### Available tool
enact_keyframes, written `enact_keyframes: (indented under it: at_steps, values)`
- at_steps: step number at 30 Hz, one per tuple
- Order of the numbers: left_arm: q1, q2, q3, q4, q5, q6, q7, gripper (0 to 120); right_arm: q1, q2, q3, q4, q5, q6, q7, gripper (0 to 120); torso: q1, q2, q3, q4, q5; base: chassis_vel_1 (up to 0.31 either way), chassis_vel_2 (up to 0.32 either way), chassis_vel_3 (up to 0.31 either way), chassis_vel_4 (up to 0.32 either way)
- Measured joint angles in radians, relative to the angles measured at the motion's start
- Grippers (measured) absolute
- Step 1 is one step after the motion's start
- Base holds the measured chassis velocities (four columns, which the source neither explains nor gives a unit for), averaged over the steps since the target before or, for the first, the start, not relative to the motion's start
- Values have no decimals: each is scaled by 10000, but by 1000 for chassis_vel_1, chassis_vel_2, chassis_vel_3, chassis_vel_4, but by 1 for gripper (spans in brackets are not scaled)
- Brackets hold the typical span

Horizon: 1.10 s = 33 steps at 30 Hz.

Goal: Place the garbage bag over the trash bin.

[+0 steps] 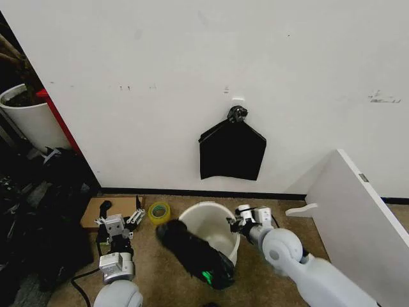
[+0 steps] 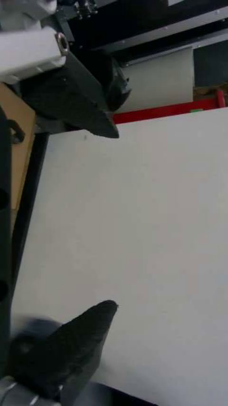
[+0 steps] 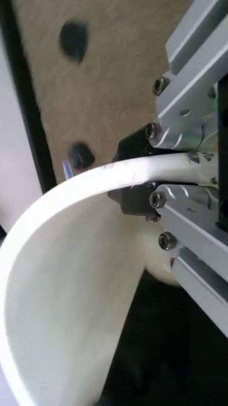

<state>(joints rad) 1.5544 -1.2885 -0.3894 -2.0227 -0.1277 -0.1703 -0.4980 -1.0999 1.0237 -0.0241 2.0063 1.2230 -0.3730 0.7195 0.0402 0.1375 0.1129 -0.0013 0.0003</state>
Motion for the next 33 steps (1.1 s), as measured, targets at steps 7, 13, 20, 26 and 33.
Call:
enact_keyframes:
  at_steps: [7,13,20,26,33]
  values:
    - [18,-38,119,-44,1,-3,-2,100,-1001,879,919,-43,24,1726,2200,2,0,0,0,-5,-3,0,0,0,0]
    - [146,12,112,-158,3,-19,-2,100,-1696,1235,710,122,-815,2672,3117,2,0,0,0,-5,-2,0,0,0,0]
    - [284,35,100,-318,13,-27,-2,100,-1996,1238,427,54,-1143,2934,3147,2,0,0,0,-3,-3,0,0,0,0]
    - [369,14,84,-357,33,-54,-4,100,-2002,1241,333,-14,-1174,2860,3106,2,0,0,1,-2,-3,0,0,0,0]
    - [432,-37,79,-390,67,-92,-19,100,-2235,1236,283,17,-1315,2588,3157,20,0,0,1,-4,-3,0,0,0,0]
